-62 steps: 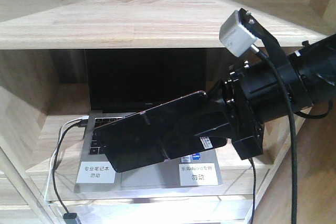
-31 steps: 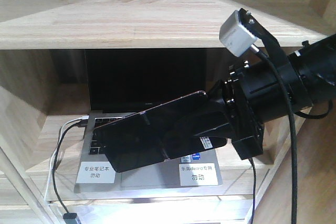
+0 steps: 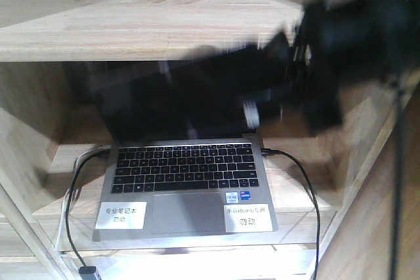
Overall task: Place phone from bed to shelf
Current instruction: 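Raise the held phone above the upper wooden shelf over the laptop, then lower the phone onto the upper shelf and open the right gripper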
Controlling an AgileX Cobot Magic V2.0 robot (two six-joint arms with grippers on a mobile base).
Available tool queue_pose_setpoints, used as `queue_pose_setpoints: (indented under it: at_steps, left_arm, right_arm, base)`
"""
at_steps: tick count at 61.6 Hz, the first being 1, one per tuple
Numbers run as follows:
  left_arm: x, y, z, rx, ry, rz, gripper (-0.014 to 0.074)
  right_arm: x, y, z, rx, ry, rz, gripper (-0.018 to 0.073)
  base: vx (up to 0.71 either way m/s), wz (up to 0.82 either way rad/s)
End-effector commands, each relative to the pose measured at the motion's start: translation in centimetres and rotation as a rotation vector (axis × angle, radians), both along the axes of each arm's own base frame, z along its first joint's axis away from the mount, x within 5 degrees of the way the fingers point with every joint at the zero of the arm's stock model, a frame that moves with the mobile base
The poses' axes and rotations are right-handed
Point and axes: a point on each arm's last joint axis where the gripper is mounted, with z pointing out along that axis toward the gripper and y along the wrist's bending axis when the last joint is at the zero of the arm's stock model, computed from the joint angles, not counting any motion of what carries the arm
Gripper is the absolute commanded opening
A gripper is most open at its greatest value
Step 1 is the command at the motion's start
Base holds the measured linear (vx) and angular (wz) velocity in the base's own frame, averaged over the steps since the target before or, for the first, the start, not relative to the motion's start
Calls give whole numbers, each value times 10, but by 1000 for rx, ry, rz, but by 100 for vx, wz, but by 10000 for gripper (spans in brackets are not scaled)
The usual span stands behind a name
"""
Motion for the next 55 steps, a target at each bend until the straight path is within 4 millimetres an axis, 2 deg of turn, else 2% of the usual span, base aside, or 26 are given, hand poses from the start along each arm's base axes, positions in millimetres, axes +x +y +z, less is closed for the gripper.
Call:
queue_pose_setpoints:
  at_steps: [1, 11, 22, 31, 38, 55]
  left_arm:
    - [-2, 0, 15, -13, -106, -5, 1]
    - [-2, 0, 15, -13, -106, -5, 1]
    - [-2, 0, 15, -13, -106, -5, 1]
    - [-2, 0, 15, -13, -106, -5, 1]
    - [-2, 0, 15, -13, -106, -5, 1]
    - [-2, 0, 15, -13, -106, -5, 1]
  right_arm:
    - [-9, 0, 42, 142, -75, -14, -2]
    - [4, 5, 65, 206, -137, -33, -2]
    - [32, 16, 76, 313, -125, -46, -2]
    - [56, 34, 77, 366, -125, -60, -2]
    - [71, 58, 77, 389, -164, -70, -2]
    - [109, 100, 59, 448, -166, -164, -2]
  base:
    - [0, 0]
    - [0, 0]
    - [0, 0]
    - [0, 0]
    - [0, 0]
    - [0, 0]
